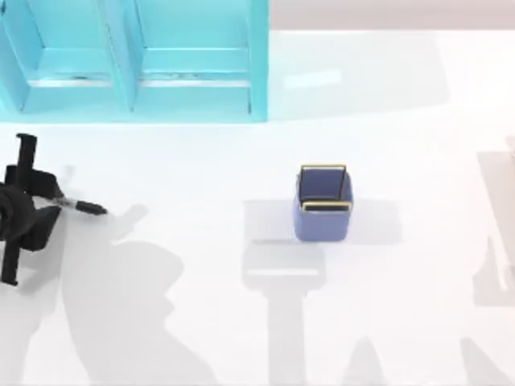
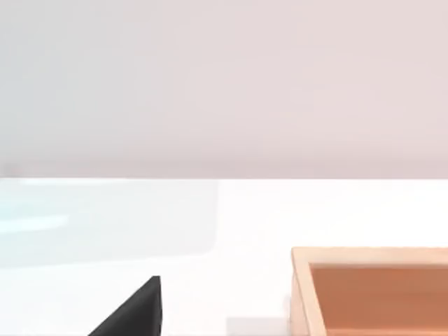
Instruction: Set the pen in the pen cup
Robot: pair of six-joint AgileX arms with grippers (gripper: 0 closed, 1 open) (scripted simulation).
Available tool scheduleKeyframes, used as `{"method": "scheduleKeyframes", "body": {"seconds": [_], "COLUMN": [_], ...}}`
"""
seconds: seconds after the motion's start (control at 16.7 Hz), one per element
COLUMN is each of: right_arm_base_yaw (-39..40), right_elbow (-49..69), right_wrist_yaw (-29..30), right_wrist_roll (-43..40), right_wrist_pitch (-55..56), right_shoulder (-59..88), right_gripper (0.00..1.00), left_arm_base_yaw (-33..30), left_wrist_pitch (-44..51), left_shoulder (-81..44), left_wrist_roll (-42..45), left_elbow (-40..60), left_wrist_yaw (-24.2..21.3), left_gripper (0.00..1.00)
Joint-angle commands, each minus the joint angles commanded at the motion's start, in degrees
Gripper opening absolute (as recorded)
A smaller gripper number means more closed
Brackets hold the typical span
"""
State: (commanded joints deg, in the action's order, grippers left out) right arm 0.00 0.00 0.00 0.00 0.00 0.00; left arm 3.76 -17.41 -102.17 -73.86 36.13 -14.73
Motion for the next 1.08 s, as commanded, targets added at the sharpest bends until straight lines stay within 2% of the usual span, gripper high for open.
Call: {"method": "scheduleKeyframes", "body": {"seconds": [0.24, 0.72, 0.9, 1.08], "right_arm_base_yaw": [0.0, 0.0, 0.0, 0.0], "right_elbow": [0.0, 0.0, 0.0, 0.0], "right_wrist_yaw": [0.0, 0.0, 0.0, 0.0], "right_wrist_roll": [0.0, 0.0, 0.0, 0.0], "right_wrist_pitch": [0.0, 0.0, 0.0, 0.0], "right_shoulder": [0.0, 0.0, 0.0, 0.0], "right_gripper": [1.0, 1.0, 1.0, 1.0], "left_arm_base_yaw": [0.8, 4.0, 4.9, 5.1], "left_wrist_pitch": [12.5, 46.6, 53.4, 54.9], "left_shoulder": [12.7, 49.0, 55.7, 57.2], "left_wrist_roll": [0.9, 2.7, 3.0, 3.1], "left_elbow": [-0.5, -1.8, -2.6, -2.9], "left_wrist_yaw": [-0.7, -2.5, -2.8, -2.9], "left_gripper": [0.0, 0.0, 0.0, 0.0]}}
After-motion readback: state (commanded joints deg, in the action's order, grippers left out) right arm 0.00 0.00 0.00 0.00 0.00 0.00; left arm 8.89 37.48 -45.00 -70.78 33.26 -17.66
